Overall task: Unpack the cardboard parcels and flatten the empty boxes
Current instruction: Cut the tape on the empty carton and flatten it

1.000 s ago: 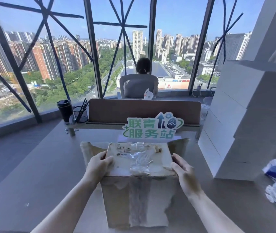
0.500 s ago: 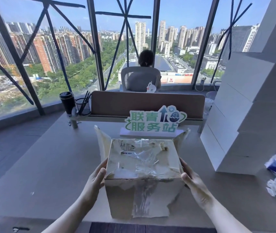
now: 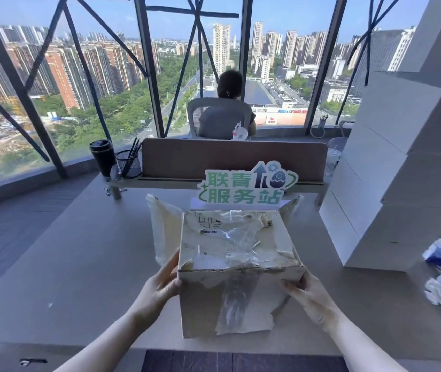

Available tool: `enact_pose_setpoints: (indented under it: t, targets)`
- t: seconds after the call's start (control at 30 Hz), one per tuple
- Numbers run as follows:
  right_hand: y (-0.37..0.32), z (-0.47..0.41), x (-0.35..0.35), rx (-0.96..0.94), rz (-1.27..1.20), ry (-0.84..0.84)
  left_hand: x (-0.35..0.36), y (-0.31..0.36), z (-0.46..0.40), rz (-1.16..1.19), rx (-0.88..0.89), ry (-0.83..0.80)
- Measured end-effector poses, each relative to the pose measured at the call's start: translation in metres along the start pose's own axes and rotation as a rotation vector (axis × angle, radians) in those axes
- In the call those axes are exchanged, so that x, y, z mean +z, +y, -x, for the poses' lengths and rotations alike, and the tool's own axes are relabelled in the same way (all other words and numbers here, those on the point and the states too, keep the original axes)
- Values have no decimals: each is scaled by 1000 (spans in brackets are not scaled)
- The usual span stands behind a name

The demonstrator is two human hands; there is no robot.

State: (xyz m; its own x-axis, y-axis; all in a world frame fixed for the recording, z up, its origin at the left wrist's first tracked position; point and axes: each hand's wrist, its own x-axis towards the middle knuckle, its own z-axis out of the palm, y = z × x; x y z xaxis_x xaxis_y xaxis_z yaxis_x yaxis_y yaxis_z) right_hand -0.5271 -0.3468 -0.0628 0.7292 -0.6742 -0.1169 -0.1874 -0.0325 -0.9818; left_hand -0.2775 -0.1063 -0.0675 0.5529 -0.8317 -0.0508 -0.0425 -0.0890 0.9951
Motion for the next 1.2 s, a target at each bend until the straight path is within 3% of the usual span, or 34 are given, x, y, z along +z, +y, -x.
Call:
enact_pose_setpoints:
  t: [0.17,0.37,0.53,0.67,0.93,1.2]
  targets:
    - [-13,-22,12,-118,-6,46,0,15,-26,3,-87,222]
    - [-51,-65,18,-182,0,133,-26,64,-67,-464,12,375]
    - [-50,-101,36,-113,29,277,-31,83,-106,-694,-50,453]
    - [-55,-121,47,-81,89,393,-30,90,-139,-761,-125,456]
    - [-36,-181,46,70,92,332,-27,90,-191,-857,-226,347]
    - [-15,-177,37,105,24,402,-10,50,-212,-887,-262,232]
